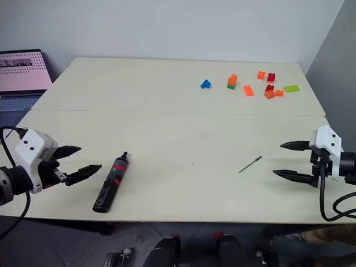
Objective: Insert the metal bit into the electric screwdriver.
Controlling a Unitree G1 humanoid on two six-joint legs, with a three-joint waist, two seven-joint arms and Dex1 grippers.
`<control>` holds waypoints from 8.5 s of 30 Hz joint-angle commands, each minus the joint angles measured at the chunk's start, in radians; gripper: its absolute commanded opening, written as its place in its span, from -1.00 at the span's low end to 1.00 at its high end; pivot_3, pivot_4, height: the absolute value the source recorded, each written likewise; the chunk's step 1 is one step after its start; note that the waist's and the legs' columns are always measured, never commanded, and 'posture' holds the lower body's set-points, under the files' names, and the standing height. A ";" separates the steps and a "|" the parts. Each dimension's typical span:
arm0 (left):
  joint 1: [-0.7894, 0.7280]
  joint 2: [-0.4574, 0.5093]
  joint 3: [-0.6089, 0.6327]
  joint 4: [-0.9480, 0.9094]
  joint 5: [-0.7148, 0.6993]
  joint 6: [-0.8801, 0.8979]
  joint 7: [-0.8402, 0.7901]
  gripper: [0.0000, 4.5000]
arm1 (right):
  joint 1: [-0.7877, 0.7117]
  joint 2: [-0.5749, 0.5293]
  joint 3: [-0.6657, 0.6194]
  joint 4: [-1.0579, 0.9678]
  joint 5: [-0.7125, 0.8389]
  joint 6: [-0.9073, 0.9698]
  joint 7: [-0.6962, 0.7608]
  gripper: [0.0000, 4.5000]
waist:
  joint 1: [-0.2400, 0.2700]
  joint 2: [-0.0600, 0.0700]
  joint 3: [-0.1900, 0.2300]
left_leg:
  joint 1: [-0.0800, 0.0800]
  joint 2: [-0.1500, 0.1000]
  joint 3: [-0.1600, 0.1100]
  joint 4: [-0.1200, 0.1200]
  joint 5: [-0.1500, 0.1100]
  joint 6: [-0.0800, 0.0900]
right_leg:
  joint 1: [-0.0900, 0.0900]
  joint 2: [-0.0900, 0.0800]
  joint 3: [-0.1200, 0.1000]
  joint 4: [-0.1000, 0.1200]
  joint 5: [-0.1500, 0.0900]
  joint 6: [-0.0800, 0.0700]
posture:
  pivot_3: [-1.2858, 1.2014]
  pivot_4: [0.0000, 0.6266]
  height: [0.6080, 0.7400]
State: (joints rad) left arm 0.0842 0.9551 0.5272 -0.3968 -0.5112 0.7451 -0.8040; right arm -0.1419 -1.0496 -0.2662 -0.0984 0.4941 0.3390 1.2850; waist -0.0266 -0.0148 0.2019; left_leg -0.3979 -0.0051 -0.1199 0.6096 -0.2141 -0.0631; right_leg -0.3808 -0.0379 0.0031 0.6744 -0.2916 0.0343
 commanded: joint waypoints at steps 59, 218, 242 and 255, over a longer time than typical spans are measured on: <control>-0.684 -0.252 -0.397 0.266 -0.035 0.869 0.534 1.00 | -0.599 0.351 0.390 0.008 0.050 0.061 0.185 0.99 | -0.004 -0.007 0.002 | -0.001 -0.001 0.009 0.003 0.002 -0.004 | -0.007 0.001 0.012 0.006 0.006 0.004 | 0.03 -0.52 1.00; -0.490 -0.728 -0.691 0.115 0.328 -0.463 0.432 -0.27 | -0.554 0.590 0.118 -0.010 -0.108 0.222 -0.364 -1.00 | -0.002 -0.007 0.001 | -0.003 -0.002 0.011 0.001 0.006 -0.002 | -0.008 0.002 0.014 0.000 0.013 0.004 | 0.03 -0.52 1.00; -0.420 -0.857 -0.726 0.148 0.469 -0.497 0.568 -0.27 | -0.482 0.907 0.238 -0.327 0.017 0.257 -0.843 -1.00 | -0.004 -0.007 0.000 | -0.002 -0.001 0.010 0.001 0.007 -0.002 | -0.008 0.003 0.014 0.002 0.011 0.007 | 0.03 -0.52 1.00; -0.424 -0.854 -0.714 0.150 0.476 -0.494 0.566 -0.27 | -0.470 0.905 0.297 -0.262 -0.035 0.159 -0.845 -1.00 | -0.004 -0.007 0.000 | -0.001 -0.001 0.010 0.001 0.007 -0.001 | -0.008 0.003 0.014 0.002 0.011 0.007 | 0.03 -0.52 1.00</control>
State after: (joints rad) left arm -0.3435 0.0975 -0.1911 -0.2365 -0.0499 0.2523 -0.2437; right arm -0.6027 -0.1440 0.0259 -0.3512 0.4676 0.5349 0.4350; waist -0.0302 -0.0219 0.2023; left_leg -0.3994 -0.0061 -0.1099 0.6107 -0.2073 -0.0644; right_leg -0.3887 -0.0349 0.0170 0.6765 -0.2801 0.0410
